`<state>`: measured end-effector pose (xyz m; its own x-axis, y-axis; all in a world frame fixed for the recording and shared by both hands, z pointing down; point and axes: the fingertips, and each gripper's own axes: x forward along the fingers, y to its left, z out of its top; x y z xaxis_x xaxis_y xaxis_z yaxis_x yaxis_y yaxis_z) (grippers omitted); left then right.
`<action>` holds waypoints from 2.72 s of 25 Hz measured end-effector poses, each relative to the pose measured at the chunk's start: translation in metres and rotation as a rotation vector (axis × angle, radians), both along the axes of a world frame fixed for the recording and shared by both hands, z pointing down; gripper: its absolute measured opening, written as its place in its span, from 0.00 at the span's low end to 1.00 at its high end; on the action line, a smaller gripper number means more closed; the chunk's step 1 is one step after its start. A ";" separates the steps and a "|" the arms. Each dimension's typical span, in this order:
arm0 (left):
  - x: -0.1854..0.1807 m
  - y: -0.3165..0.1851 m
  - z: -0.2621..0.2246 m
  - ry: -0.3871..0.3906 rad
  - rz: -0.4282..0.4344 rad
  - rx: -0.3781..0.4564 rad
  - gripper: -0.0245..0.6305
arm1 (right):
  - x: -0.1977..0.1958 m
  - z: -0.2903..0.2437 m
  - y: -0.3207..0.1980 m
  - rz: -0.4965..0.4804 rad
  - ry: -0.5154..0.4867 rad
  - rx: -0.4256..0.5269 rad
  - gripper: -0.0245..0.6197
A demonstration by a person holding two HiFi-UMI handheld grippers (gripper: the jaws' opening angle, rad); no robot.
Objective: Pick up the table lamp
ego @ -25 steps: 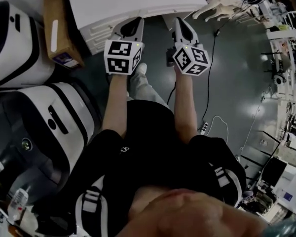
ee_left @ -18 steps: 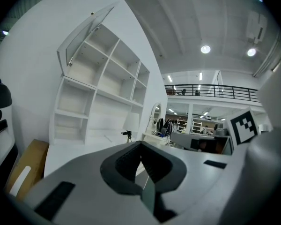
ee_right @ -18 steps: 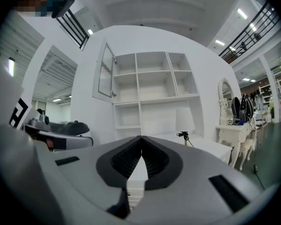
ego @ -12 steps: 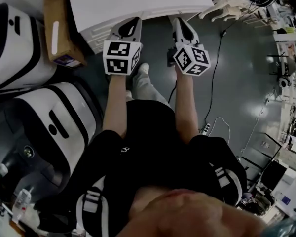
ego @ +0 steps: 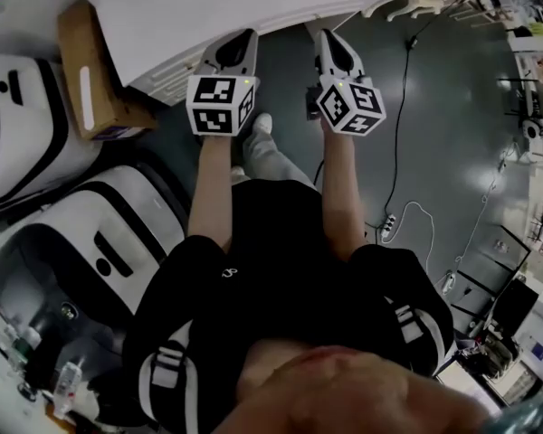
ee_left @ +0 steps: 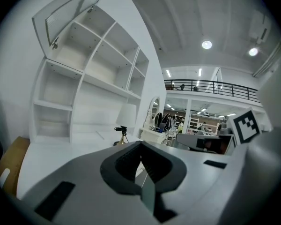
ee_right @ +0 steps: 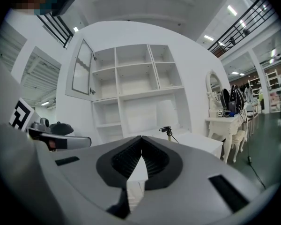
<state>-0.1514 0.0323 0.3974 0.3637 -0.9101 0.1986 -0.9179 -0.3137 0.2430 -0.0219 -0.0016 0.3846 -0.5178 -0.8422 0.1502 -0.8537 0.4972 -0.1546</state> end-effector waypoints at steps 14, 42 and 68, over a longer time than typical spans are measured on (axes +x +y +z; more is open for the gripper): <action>0.087 -0.138 0.004 -0.098 0.037 -0.012 0.05 | 0.089 -0.002 -0.126 0.054 -0.118 -0.039 0.07; 0.148 -0.265 0.011 -0.084 -0.002 0.070 0.05 | 0.183 -0.020 -0.209 -0.012 -0.021 0.032 0.07; 0.099 -0.391 0.125 -0.151 0.018 -0.056 0.19 | 0.096 0.089 -0.343 -0.223 -0.034 -0.164 0.07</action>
<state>-0.0522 -0.3584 0.5226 0.3423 -0.8895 0.3027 -0.9395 -0.3207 0.1201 0.0737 -0.3445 0.4734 -0.6949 -0.6725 0.2545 -0.7187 0.6386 -0.2748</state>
